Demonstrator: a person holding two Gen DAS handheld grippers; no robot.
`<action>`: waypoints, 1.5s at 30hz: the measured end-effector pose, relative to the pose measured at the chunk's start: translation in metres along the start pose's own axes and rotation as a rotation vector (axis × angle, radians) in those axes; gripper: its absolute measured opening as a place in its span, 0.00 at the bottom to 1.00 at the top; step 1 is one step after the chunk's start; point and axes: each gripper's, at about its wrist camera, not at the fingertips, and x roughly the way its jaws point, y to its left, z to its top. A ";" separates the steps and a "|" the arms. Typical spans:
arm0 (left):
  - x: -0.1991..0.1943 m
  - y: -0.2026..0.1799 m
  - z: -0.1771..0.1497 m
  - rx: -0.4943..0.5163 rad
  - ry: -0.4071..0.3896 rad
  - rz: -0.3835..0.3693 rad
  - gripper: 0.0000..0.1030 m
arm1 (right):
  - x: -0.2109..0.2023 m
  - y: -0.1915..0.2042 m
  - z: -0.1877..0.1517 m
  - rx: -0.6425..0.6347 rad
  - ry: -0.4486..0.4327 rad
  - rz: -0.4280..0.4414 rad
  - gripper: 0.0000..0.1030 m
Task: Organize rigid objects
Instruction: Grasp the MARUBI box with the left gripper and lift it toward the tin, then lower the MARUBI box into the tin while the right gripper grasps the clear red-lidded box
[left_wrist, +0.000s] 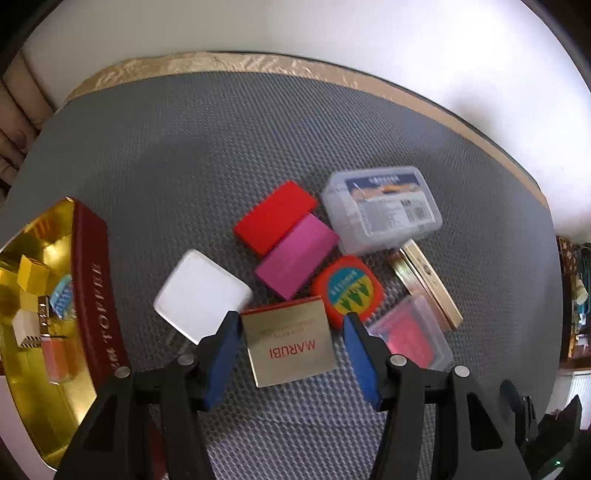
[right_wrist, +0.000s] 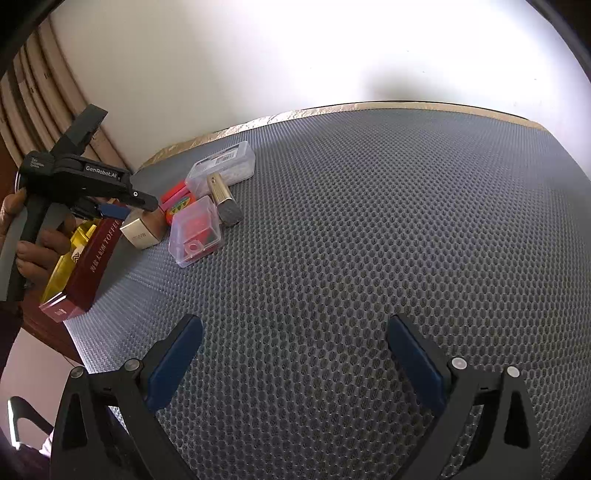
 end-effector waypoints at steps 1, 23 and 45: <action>0.004 -0.002 0.000 0.001 0.019 0.007 0.56 | 0.001 0.000 0.000 0.000 0.000 -0.001 0.97; -0.044 0.051 -0.110 -0.048 -0.081 -0.145 0.49 | 0.035 0.065 0.037 -0.141 0.045 0.093 0.98; -0.105 0.149 -0.158 -0.193 -0.196 -0.131 0.49 | 0.098 0.117 0.061 -0.214 0.137 0.080 0.72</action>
